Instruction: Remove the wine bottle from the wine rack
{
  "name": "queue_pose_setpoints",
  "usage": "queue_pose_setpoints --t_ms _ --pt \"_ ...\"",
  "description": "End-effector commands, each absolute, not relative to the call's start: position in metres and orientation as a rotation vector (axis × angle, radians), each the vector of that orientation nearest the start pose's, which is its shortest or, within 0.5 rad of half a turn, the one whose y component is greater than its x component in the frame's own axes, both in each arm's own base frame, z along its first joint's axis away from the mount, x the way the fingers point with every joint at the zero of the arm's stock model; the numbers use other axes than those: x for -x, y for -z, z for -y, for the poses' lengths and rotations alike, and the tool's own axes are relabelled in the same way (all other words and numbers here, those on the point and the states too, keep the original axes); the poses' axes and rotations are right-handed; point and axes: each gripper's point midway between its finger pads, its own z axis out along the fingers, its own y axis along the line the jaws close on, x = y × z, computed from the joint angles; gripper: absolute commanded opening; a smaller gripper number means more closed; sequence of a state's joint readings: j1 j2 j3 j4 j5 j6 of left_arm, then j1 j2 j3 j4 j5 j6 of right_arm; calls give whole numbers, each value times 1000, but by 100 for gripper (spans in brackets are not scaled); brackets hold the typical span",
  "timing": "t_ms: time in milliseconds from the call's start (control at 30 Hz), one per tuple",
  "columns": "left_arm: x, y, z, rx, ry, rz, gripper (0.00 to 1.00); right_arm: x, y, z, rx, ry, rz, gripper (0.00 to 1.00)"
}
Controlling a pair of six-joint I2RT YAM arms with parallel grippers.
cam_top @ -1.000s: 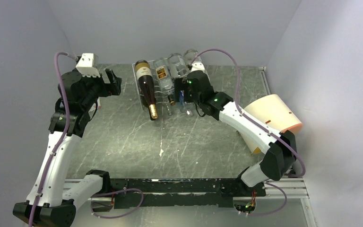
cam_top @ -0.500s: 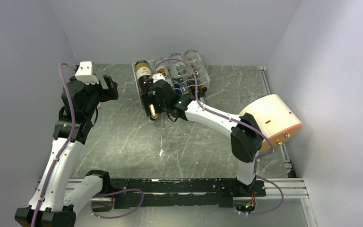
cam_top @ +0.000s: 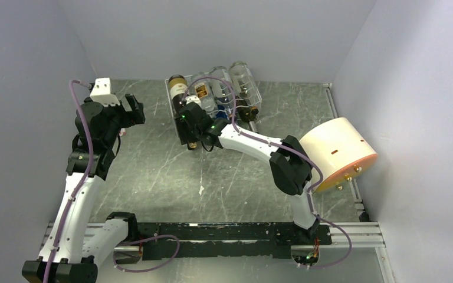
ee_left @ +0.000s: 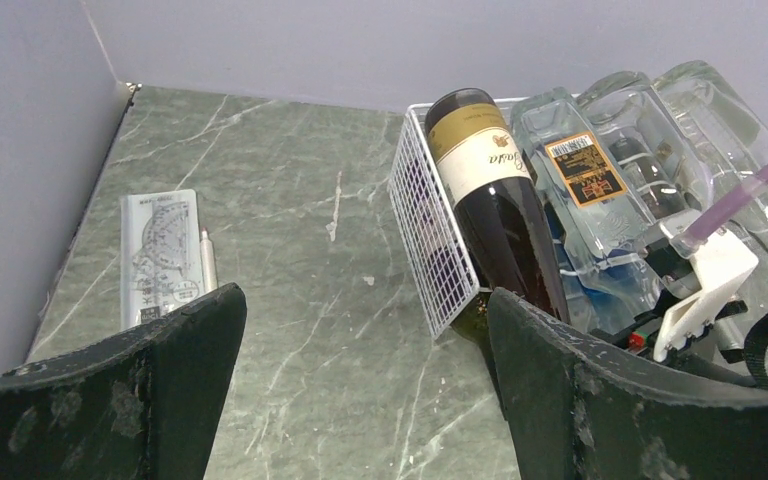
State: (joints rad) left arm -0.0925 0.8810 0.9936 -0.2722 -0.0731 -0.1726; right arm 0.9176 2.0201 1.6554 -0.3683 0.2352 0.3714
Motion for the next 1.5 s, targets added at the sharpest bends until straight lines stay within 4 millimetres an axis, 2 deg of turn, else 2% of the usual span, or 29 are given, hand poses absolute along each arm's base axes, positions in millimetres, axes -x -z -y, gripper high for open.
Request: queue_pose_setpoints --t_ms 0,100,133,200,233,300,433,700,767,833,900,1133,1300,1467 --pt "-328 -335 24 127 161 -1686 94 -361 -129 -435 373 -500 -2230 68" --pt "-327 -334 24 129 163 -1681 94 -363 -133 -442 310 -567 -2210 62" --pt "-326 -334 24 131 164 -1679 94 -363 -134 -442 292 -580 -2204 56" --pt "-327 -334 23 135 161 -1681 94 -365 -137 -442 261 -606 -2190 51" --pt "-327 -334 24 135 165 -1683 94 -366 -135 -441 246 -615 -2187 50" --pt "-327 -334 25 130 172 -1687 94 -368 -146 -439 216 -663 -2160 48" --pt "-324 -338 23 136 169 -1673 94 -374 -142 -435 163 -699 -2180 47" --pt "-323 -337 25 130 181 -1672 94 -375 -147 -444 163 -800 -2136 48" --pt "-324 -337 26 128 183 -1673 94 -375 -146 -447 161 -819 -2136 45" --pt "-323 -337 25 125 182 -1673 94 -374 -147 -448 151 -836 -2134 35" --pt "-323 -337 26 123 181 -1671 94 -372 -155 -448 146 -871 -2114 22" --pt "-325 -334 29 106 197 -1684 94 -361 -211 -437 76 -1088 -1966 0" --pt "-327 -331 35 82 221 -1692 94 -358 -245 -428 41 -1313 -1864 0" --pt "-329 -328 43 38 257 -1697 94 -350 -267 -421 34 -1474 -1790 0"
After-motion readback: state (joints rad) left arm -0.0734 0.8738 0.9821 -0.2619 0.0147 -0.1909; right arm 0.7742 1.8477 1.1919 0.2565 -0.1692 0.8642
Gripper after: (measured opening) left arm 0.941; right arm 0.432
